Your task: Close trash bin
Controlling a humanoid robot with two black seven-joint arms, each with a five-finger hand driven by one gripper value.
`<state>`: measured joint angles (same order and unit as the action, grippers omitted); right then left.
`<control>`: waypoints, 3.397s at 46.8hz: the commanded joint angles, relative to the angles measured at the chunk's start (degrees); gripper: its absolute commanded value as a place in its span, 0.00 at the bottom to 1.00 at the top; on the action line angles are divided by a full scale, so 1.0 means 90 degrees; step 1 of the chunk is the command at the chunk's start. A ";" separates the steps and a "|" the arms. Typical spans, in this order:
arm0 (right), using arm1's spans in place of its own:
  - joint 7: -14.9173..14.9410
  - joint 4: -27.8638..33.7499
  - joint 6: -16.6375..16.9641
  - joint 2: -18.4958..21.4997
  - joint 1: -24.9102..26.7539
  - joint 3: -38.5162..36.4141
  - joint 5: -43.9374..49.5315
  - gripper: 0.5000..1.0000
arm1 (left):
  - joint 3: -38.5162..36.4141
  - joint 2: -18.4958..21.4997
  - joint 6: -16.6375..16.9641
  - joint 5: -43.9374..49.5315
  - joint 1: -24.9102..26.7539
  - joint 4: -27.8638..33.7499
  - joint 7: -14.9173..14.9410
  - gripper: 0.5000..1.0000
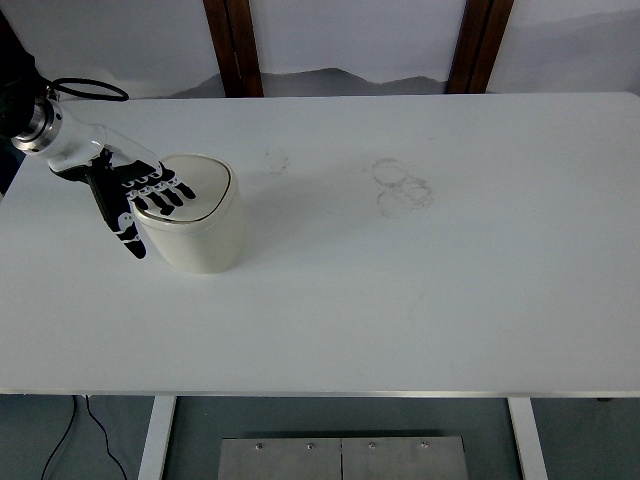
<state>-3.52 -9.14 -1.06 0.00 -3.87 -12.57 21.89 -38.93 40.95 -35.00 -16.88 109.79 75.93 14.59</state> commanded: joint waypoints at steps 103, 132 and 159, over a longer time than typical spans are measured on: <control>0.0000 0.0000 0.0001 0.0000 0.0029 0.0000 0.0000 0.99 | 0.3816 -0.0878 0.0000 0.1211 -0.0127 -0.3866 -0.0107 1.00; -0.0029 -0.0010 0.0001 0.0000 0.0068 -0.0010 0.0000 0.99 | 0.6660 -0.0966 0.0148 0.2313 -0.1914 -0.5624 -0.1679 1.00; -0.0039 -0.0010 0.0010 0.0000 0.0127 -0.0010 0.0000 0.99 | 0.8027 -0.0937 0.0148 0.3565 -0.4971 -0.6084 -0.2246 1.00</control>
<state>-3.85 -9.23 -0.97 0.01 -2.72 -12.66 21.88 32.23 32.58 -33.72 15.21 67.17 21.16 -5.26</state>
